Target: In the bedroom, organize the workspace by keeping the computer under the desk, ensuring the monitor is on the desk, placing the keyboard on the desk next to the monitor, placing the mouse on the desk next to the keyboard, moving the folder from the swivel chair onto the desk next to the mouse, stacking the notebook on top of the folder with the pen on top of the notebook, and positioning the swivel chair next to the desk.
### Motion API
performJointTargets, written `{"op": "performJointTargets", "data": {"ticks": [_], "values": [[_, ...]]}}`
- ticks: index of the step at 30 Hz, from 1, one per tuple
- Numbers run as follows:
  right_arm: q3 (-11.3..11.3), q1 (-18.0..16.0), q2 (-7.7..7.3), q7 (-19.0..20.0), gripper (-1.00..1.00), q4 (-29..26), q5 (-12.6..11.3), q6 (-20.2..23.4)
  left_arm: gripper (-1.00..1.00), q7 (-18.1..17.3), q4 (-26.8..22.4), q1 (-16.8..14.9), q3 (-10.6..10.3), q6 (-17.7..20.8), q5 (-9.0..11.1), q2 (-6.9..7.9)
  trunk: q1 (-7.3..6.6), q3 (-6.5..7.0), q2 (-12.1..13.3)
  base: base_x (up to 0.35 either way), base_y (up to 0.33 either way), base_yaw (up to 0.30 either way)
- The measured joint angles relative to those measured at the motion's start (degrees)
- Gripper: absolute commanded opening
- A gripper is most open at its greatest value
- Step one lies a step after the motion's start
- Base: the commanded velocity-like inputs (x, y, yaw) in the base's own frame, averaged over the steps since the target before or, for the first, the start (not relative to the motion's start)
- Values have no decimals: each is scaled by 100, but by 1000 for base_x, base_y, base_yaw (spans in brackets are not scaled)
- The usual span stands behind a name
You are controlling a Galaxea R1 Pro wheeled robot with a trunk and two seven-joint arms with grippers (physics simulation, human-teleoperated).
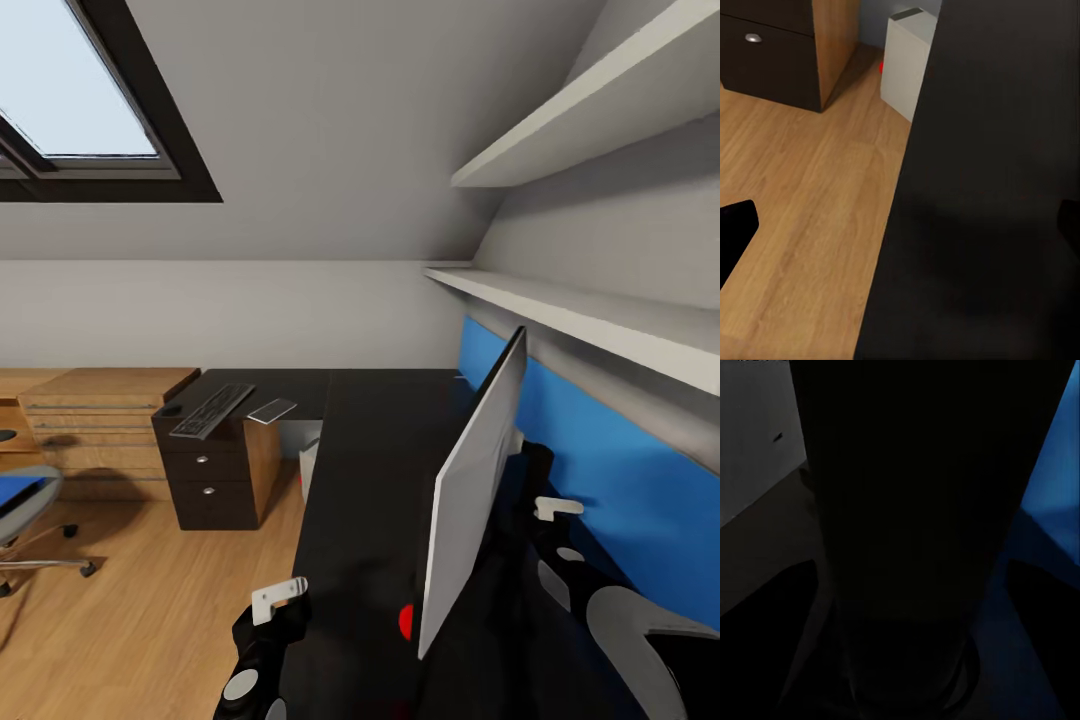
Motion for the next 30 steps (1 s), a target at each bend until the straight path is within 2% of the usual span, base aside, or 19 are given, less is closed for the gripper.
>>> {"op": "performJointTargets", "data": {"ticks": [3, 6, 9, 19, 30], "values": [[55, 0, -4, -4, -100, -1, 4, 6, 100, -1, 0, 1, 0, -1, 0, 0, 0, 0, 0, 0, -148, 0], [-44, -1, -2, -2, -100, -2, 2, 5, 100, -6, 0, 0, 0, 0, 0, -1, 0, 0, 0, 2, -24, 0], [39, 0, 0, 3, -100, -1, 15, 8, 100, -8, 0, 0, 0, 0, 0, -1, -3, 0, 0, 237, -3, 0], [-1, 0, 0, 1, -100, -5, 9, 4, 100, -9, 0, 0, 0, 0, 0, -1, -3, 0, 0, 252, 0, 0], [5, 0, 0, -3, -100, -7, 12, 1, 100, -9, 0, 0, 0, 0, 1, -1, 0, 0, 0, 32, -21, 0]]}}
